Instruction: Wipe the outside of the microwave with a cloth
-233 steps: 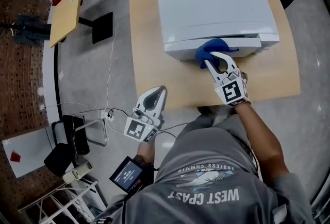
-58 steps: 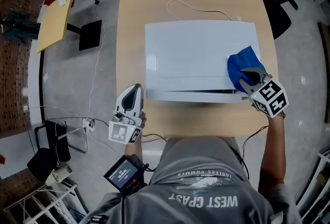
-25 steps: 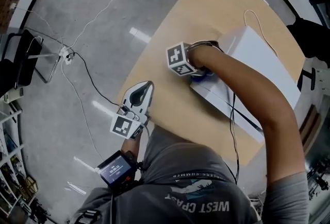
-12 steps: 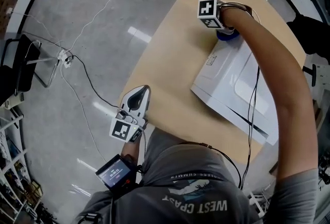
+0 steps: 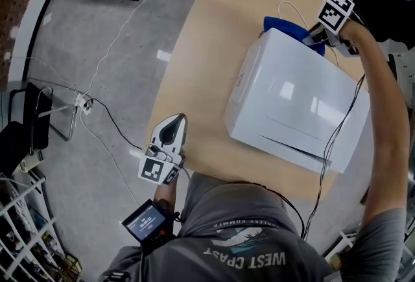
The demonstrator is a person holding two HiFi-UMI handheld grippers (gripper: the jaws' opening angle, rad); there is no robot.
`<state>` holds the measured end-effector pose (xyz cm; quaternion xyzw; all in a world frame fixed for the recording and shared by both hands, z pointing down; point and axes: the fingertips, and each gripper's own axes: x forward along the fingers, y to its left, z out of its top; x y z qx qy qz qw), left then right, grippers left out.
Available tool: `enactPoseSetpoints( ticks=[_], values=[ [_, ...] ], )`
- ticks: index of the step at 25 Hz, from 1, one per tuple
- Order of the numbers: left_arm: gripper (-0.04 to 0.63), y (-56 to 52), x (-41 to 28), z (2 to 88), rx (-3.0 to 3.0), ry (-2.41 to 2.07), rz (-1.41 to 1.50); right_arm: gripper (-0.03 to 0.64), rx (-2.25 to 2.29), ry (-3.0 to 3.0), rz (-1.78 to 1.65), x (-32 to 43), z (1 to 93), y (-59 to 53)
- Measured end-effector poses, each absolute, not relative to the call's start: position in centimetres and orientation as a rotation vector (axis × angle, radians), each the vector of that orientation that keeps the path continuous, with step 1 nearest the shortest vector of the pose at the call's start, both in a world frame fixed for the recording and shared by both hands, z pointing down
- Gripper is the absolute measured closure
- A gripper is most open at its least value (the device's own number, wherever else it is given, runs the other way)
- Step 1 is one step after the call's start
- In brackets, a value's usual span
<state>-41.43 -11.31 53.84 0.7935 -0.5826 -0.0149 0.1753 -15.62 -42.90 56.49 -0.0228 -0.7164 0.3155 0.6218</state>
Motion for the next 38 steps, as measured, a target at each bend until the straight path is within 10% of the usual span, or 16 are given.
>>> enactPoseSetpoints(
  ticks=[13, 38],
  values=[
    [0.572, -15.5, -30.6, 45.9, 2.45, -1.654, 0.074, 0.572, 0.296, -1.981, 1.158, 11.7, 48.0, -39.6],
    [0.572, -6.0, -13.9, 36.1, 2.74, -1.666, 0.101, 0.571, 0.341, -2.342, 0.601, 12.0, 46.8, -4.3]
  ],
)
